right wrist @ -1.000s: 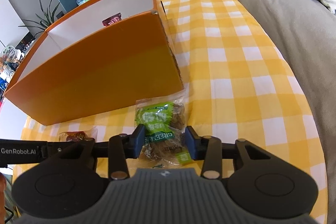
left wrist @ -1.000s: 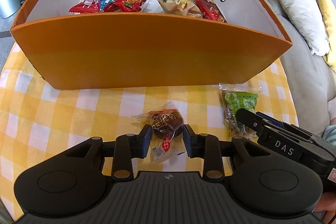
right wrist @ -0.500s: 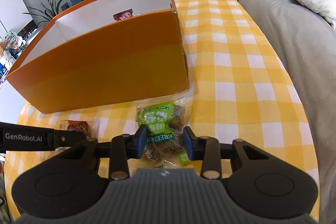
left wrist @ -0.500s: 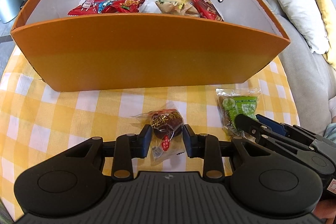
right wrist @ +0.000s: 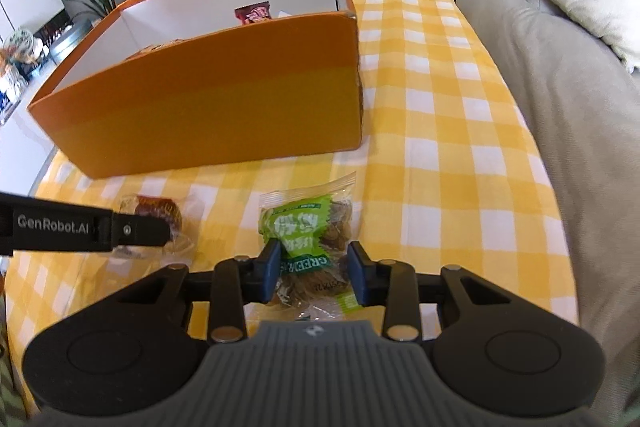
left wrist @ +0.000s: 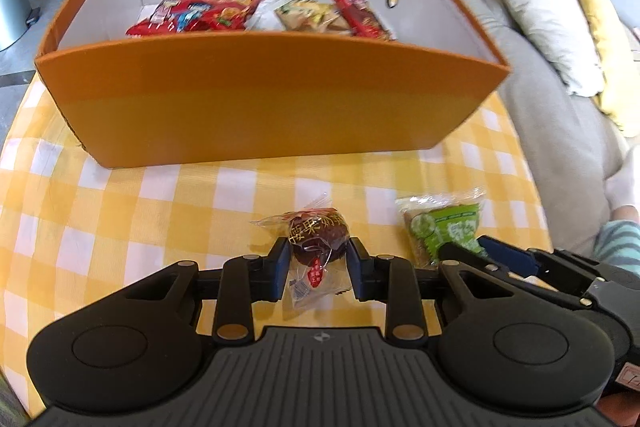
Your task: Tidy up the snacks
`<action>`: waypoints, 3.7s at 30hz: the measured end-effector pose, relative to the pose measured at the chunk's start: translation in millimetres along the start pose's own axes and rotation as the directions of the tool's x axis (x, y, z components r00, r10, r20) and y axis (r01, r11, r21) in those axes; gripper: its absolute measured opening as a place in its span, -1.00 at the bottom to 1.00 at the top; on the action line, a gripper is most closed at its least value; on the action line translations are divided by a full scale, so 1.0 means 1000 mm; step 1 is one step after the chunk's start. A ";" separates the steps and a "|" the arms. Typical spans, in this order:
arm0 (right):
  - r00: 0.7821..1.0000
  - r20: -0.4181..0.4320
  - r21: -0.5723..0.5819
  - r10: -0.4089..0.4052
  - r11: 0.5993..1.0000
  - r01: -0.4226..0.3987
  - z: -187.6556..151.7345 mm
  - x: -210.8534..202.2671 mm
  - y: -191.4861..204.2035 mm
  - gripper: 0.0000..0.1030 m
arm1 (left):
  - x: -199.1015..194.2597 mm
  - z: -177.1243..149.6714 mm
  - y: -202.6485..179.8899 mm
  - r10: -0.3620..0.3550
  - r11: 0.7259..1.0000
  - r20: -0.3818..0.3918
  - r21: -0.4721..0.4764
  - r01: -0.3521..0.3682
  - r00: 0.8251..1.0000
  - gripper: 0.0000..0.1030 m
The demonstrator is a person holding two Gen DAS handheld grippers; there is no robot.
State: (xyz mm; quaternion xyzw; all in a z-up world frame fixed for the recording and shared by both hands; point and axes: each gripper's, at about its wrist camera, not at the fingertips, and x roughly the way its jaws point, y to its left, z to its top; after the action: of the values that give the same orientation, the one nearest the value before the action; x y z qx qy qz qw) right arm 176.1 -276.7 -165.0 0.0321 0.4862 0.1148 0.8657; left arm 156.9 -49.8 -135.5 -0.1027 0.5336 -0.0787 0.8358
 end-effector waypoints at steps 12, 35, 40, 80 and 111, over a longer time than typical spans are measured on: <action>0.997 0.074 -0.011 0.000 1.000 0.001 0.005 -0.065 0.016 -0.36 | -0.069 0.010 -0.013 -0.093 0.994 0.148 0.065 0.084 0.985 -0.35; 0.957 0.281 -0.218 0.072 0.976 -0.009 0.140 -0.090 0.076 -0.36 | -0.108 0.126 0.030 -0.003 0.994 0.295 0.103 -0.028 0.955 -0.35; 0.966 0.254 -0.252 0.051 0.968 0.015 0.165 -0.060 0.086 -0.36 | -0.084 0.145 0.042 0.026 0.992 0.250 0.114 -0.056 0.968 -0.35; 0.994 0.031 -0.470 -0.108 0.876 0.110 0.199 0.063 0.111 0.15 | -0.004 0.167 0.044 0.196 0.935 0.113 0.278 -0.221 0.974 0.38; 0.893 0.449 -0.197 0.036 0.979 0.060 0.104 -0.170 0.095 0.92 | -0.186 0.051 0.009 0.239 0.914 0.688 0.079 -0.398 0.685 0.85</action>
State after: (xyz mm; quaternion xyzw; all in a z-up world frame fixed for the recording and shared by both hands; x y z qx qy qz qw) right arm 163.5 -217.5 47.7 -0.0347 0.2582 0.1485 0.9540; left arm 125.5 8.0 46.0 0.0652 0.1978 0.0514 0.9767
